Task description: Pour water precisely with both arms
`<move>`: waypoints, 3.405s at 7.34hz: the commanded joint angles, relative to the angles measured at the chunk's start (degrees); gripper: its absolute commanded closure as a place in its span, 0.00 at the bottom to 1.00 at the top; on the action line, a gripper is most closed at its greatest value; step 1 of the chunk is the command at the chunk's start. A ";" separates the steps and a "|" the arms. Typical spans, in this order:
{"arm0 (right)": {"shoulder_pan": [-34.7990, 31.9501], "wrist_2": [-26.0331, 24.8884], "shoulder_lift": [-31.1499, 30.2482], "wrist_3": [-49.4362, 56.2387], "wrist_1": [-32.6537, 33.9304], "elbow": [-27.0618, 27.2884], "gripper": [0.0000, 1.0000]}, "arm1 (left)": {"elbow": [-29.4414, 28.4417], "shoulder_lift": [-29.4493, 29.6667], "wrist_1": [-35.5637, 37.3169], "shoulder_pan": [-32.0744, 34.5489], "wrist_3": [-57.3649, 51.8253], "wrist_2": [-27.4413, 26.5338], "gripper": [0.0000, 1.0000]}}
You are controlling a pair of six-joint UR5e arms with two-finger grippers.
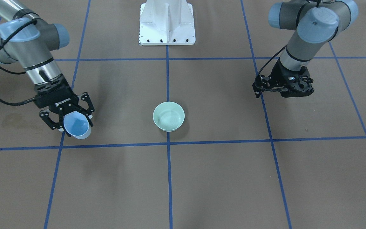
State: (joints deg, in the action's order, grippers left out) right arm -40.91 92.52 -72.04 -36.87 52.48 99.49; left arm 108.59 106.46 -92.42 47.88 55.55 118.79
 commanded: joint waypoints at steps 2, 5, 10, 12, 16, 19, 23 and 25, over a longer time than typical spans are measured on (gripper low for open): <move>9.25 -10.15 12.33 0.57 21.55 0.09 0.80 | -2.41 0.06 -0.31 1.07 -3.60 0.04 0.00; 15.23 -19.03 19.81 5.81 36.15 -0.96 0.81 | -2.94 0.15 -0.31 1.51 -3.88 0.04 0.00; 18.75 -26.41 31.87 16.37 50.33 -11.41 0.82 | -3.82 0.42 -0.75 1.51 -3.87 0.04 0.00; 20.51 -30.20 32.40 20.15 54.02 -12.92 0.82 | -4.00 0.42 -0.84 1.51 -3.87 0.04 0.00; 20.87 -32.93 35.03 30.27 57.56 -15.36 0.83 | -4.00 0.68 -0.75 1.51 -3.79 0.04 0.00; 21.31 -35.39 37.15 33.78 57.91 -19.16 0.83 | -4.17 0.68 -0.84 1.51 -3.79 0.04 0.00; 22.00 -37.48 37.76 37.66 64.64 -19.42 0.84 | -4.26 0.77 -0.75 1.51 -3.35 0.04 0.00; 22.27 -38.38 38.12 38.98 65.21 -19.42 0.83 | -4.26 0.68 -0.84 1.51 -3.26 0.04 0.00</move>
State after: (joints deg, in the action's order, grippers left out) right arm -18.85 54.70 -34.05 1.46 116.98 80.11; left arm 104.33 107.20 -93.23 49.39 52.24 118.83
